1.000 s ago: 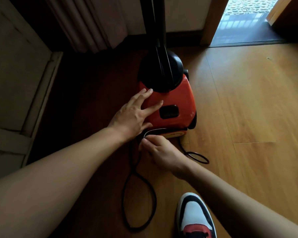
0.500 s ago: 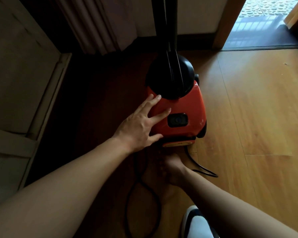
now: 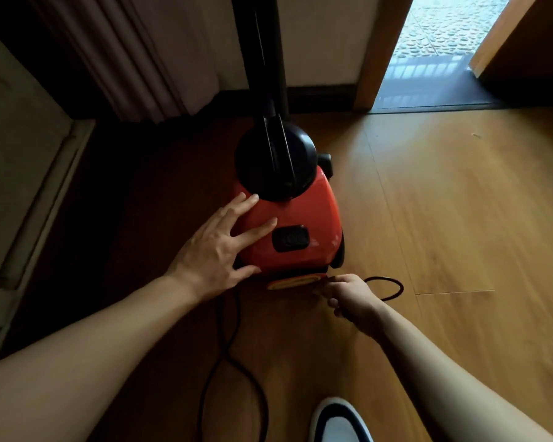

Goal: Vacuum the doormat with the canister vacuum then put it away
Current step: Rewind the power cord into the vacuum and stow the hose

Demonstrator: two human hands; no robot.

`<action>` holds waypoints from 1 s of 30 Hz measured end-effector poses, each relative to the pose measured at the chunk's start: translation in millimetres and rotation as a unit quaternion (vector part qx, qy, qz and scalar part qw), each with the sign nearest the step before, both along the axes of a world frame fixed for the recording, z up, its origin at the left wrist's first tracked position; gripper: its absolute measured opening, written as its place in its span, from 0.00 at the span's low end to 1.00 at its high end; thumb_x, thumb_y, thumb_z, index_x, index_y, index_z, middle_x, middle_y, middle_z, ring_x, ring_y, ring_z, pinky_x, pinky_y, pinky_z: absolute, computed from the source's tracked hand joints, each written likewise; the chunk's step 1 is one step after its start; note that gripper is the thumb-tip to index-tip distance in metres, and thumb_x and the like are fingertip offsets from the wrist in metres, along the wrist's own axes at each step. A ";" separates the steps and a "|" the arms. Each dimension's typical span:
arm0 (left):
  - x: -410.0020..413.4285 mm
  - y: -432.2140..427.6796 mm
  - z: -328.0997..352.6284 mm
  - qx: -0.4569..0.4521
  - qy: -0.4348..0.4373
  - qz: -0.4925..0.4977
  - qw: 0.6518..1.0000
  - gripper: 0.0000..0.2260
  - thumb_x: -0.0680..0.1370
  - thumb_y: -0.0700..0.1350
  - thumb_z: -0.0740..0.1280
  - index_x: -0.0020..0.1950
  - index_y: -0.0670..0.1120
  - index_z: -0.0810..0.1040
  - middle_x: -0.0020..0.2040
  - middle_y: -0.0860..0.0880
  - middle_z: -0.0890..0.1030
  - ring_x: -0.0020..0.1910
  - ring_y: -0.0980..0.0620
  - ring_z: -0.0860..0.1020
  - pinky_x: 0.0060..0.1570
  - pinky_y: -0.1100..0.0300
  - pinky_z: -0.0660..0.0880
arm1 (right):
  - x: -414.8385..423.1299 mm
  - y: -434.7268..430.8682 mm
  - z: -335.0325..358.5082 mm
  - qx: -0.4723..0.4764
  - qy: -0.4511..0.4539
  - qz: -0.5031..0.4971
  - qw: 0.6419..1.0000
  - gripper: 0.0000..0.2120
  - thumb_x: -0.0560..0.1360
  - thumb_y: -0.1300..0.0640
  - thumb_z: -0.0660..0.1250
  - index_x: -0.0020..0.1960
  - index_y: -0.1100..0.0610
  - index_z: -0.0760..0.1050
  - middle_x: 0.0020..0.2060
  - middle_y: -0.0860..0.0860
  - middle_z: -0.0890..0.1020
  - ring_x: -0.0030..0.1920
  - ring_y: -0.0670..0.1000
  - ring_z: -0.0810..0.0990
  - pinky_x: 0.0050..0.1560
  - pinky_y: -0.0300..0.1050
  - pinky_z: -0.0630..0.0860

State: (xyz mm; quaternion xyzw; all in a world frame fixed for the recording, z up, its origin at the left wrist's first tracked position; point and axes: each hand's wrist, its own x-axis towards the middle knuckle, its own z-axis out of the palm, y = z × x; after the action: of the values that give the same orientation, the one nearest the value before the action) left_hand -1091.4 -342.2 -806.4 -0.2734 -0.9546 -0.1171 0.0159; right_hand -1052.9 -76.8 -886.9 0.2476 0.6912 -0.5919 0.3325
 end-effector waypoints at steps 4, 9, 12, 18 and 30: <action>0.5 1.3 4.0 -0.013 0.012 0.000 1.000 0.40 0.66 0.53 0.79 0.75 0.57 0.66 0.78 0.44 0.58 0.78 0.45 0.56 0.71 0.47 0.59 | -10.5 14.0 20.5 0.054 0.040 0.057 0.996 0.10 0.78 0.58 0.65 0.41 0.60 0.80 0.31 0.53 0.73 0.28 0.47 0.68 0.29 0.41 0.67; 1.7 2.1 3.9 -0.032 0.013 0.005 0.999 0.41 0.67 0.54 0.78 0.76 0.58 0.63 0.79 0.45 0.57 0.78 0.45 0.56 0.70 0.46 0.64 | -22.4 34.1 51.4 0.155 0.118 0.116 0.974 0.19 0.74 0.46 0.71 0.34 0.60 0.79 0.28 0.50 0.74 0.31 0.52 0.71 0.37 0.48 0.73; 2.0 3.4 4.2 -0.029 0.003 0.007 1.000 0.41 0.67 0.54 0.78 0.76 0.58 0.63 0.79 0.45 0.56 0.79 0.44 0.55 0.70 0.42 0.67 | -12.6 38.6 70.5 0.015 0.093 0.112 0.989 0.17 0.79 0.52 0.68 0.32 0.54 0.72 0.27 0.49 0.64 0.28 0.50 0.61 0.32 0.46 0.63; 3.6 5.2 6.2 -0.036 -0.001 0.017 0.999 0.40 0.67 0.53 0.78 0.76 0.58 0.64 0.79 0.45 0.55 0.78 0.43 0.56 0.68 0.41 0.67 | 8.2 32.2 96.0 -0.224 0.077 0.130 0.963 0.12 0.81 0.52 0.63 0.42 0.57 0.73 0.27 0.50 0.65 0.27 0.48 0.64 0.31 0.44 0.70; 4.5 8.0 5.4 -0.049 0.006 0.021 0.999 0.41 0.65 0.53 0.80 0.75 0.57 0.66 0.78 0.44 0.59 0.77 0.42 0.59 0.67 0.43 0.67 | 7.6 6.5 100.8 -0.223 0.101 0.042 0.969 0.16 0.85 0.53 0.58 0.60 0.64 0.77 0.31 0.48 0.65 0.28 0.45 0.62 0.24 0.36 0.60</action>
State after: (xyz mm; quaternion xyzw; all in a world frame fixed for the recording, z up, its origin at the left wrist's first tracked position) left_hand -1086.8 -334.2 -801.0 -0.2543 -0.9646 -0.0685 0.0103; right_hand -1045.3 -70.3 -786.1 0.0772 0.5815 -0.7386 0.3322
